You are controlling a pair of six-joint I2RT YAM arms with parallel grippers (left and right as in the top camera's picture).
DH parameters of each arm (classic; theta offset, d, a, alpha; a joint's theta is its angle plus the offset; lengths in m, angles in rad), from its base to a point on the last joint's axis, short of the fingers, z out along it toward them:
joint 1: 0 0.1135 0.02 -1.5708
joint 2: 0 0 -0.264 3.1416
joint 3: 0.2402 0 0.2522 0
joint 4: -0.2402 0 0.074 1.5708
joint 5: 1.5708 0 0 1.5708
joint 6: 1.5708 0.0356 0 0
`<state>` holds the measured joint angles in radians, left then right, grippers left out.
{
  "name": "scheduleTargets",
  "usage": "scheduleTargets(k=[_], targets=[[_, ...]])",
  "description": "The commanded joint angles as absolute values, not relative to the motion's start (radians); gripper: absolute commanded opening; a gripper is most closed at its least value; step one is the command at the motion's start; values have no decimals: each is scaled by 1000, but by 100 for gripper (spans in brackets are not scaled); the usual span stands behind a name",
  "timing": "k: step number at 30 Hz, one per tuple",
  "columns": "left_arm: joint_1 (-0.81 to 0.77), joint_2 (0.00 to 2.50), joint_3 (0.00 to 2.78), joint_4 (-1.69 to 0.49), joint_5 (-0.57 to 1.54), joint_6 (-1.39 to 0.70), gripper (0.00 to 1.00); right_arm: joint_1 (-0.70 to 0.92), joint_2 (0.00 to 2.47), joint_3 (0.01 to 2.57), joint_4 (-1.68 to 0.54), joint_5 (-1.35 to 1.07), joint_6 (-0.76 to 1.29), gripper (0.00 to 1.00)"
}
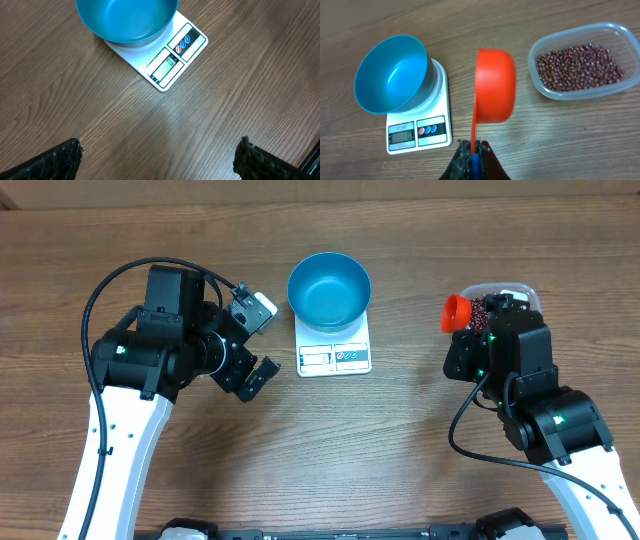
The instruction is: Scoop item into bowl and weigh 150g on scale
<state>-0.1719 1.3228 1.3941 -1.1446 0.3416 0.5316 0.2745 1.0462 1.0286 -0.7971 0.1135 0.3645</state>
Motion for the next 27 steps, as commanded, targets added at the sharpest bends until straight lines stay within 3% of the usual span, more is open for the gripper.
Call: scheduleTargets(k=[1, 8, 13, 21, 27], targets=[[-167, 1328, 1410, -1148, 363, 554, 100, 268, 1030, 1056, -797, 155, 335, 4], [-167, 1328, 1410, -1148, 363, 554, 100, 266, 1034, 1088, -826, 198, 284, 4], [-167, 1328, 1410, -1148, 363, 554, 100, 192, 1082, 1218, -965, 202, 256, 4], [-167, 1328, 1410, -1148, 363, 554, 100, 14, 1346, 1547, -1283, 182, 174, 4], [-167, 1328, 1410, -1148, 363, 554, 100, 4, 1518, 1612, -1298, 208, 73, 4]])
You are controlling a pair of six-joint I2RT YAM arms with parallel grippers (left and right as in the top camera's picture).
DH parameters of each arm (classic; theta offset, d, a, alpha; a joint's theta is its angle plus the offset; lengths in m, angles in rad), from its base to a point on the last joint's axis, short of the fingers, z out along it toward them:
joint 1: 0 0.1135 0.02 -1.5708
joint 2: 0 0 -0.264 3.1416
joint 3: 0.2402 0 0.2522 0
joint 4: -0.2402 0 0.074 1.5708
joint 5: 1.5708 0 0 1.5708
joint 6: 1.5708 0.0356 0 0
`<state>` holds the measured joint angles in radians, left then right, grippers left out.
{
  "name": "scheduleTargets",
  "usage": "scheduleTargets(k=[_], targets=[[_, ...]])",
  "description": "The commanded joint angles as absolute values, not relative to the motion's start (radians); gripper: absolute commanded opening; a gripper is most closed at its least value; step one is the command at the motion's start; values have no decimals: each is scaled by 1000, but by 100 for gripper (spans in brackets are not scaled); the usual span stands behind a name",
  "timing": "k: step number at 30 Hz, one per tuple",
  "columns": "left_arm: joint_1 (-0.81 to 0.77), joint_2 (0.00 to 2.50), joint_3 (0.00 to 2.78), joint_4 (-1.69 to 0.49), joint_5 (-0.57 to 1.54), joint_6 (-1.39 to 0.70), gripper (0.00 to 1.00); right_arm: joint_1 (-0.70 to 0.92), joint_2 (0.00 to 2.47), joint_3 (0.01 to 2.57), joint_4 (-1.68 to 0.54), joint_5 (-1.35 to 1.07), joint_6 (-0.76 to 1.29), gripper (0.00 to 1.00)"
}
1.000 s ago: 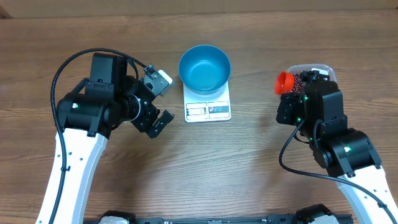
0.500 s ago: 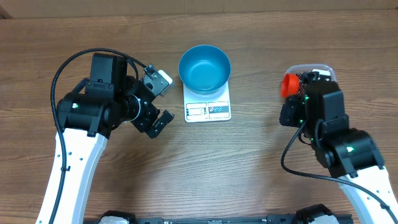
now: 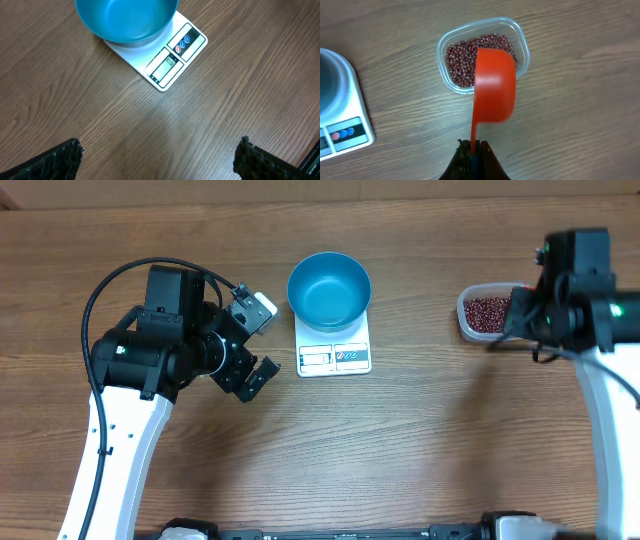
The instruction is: Scoop item into bowl and weigh 150g on scale
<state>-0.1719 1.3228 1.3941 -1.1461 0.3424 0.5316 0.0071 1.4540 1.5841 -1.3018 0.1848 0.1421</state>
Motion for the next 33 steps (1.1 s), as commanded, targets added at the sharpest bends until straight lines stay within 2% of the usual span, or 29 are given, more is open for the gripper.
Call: scheduleTargets(k=[1, 7, 14, 25, 33], targets=[[-167, 1328, 1410, -1148, 363, 554, 100, 4, 1544, 1612, -1293, 231, 73, 4], [-167, 1328, 1410, -1148, 363, 554, 100, 4, 1638, 1612, -1227, 322, 71, 4], [-167, 1328, 1410, -1148, 363, 554, 100, 4, 1694, 1610, -1130, 321, -44, 4], [-167, 1328, 1410, -1148, 363, 554, 100, 3, 1811, 1608, -1152, 323, -61, 4], [-167, 1328, 1410, -1148, 363, 554, 100, -72, 1818, 1600, -1108, 279, -62, 4]])
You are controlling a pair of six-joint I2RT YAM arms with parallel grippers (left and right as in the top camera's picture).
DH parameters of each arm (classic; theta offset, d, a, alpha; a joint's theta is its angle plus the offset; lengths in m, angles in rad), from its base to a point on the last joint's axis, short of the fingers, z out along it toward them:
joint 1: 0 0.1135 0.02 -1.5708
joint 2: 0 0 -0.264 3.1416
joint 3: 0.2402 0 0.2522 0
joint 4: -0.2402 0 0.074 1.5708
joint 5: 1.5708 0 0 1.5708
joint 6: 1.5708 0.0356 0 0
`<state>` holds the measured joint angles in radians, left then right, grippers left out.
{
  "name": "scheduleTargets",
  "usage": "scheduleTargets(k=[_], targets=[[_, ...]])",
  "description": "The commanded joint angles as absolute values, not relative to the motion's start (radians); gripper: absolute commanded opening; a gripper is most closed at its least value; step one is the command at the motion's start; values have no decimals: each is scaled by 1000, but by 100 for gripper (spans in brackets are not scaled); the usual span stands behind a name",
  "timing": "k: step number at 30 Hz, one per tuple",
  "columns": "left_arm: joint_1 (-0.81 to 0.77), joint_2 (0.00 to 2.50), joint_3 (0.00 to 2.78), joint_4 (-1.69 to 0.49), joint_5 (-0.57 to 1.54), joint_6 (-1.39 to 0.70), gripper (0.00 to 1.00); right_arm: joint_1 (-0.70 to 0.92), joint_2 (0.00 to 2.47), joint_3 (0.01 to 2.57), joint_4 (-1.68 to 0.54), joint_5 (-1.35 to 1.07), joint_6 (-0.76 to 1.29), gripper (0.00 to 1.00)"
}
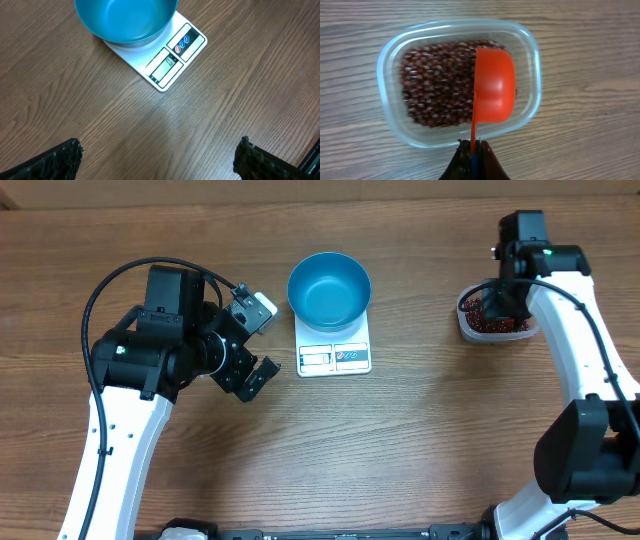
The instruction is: Scoop item into bowl and weigh 150g on scale
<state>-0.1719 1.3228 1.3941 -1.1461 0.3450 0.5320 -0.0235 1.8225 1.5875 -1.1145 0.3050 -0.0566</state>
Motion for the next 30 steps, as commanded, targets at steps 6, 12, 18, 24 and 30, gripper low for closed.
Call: scheduleTargets(k=[6, 12, 18, 24, 30], targets=[[-167, 1328, 1410, -1148, 363, 554, 100, -137, 1825, 1554, -1092, 178, -100, 4], [-167, 1328, 1410, -1148, 363, 554, 99, -160, 1844, 1550, -1077, 173, -100, 4], [-167, 1328, 1410, -1148, 363, 554, 100, -160, 1888, 1550, -1092, 118, -103, 4], [-167, 1328, 1410, -1148, 363, 554, 100, -160, 1908, 1550, -1128, 36, -103, 4], [-167, 1328, 1410, -1148, 363, 554, 100, -167, 1909, 1550, -1139, -68, -102, 4]])
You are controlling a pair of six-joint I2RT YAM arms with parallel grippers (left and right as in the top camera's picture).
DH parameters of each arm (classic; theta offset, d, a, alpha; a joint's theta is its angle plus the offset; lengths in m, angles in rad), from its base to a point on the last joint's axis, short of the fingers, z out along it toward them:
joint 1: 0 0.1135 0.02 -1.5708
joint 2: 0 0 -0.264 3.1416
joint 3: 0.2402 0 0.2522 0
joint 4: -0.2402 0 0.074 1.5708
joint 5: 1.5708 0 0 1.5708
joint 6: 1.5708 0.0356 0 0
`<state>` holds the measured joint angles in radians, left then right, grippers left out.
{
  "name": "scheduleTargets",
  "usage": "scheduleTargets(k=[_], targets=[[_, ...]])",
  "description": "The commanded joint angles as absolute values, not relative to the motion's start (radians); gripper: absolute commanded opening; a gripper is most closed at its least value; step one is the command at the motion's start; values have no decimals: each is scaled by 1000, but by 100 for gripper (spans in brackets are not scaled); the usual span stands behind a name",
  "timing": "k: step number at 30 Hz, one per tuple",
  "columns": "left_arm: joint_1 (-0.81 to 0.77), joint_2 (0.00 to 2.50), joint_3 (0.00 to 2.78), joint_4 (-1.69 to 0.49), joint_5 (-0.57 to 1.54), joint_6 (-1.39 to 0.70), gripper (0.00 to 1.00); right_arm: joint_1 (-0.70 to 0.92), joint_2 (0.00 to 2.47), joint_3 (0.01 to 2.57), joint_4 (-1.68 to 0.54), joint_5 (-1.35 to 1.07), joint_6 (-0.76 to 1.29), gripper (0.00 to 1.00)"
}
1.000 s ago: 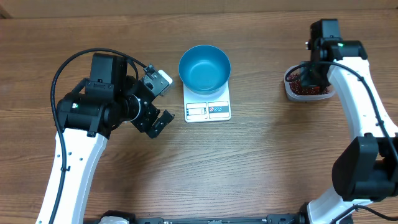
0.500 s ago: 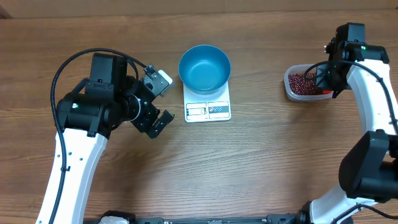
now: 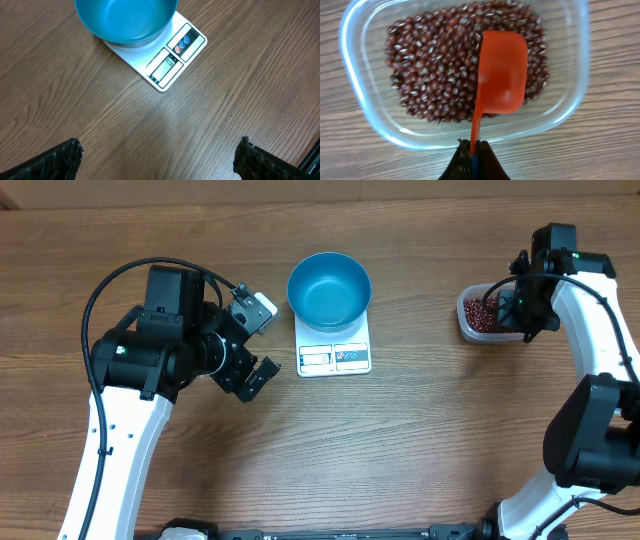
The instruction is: Scoop item into bowl and weigh 150g on scale
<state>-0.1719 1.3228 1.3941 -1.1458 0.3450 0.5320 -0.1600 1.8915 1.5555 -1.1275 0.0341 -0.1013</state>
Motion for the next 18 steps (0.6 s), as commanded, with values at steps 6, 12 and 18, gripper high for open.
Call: scheduleTargets(k=[6, 12, 18], targets=[[-167, 1328, 1410, -1148, 363, 554, 100, -175, 1909, 1550, -1143, -133, -75, 4], [-167, 1328, 1410, -1148, 363, 554, 100, -227, 1911, 1550, -1156, -279, -67, 4], [-167, 1328, 1410, -1148, 363, 554, 100, -292, 1944, 1550, -1158, -429, -53, 4]])
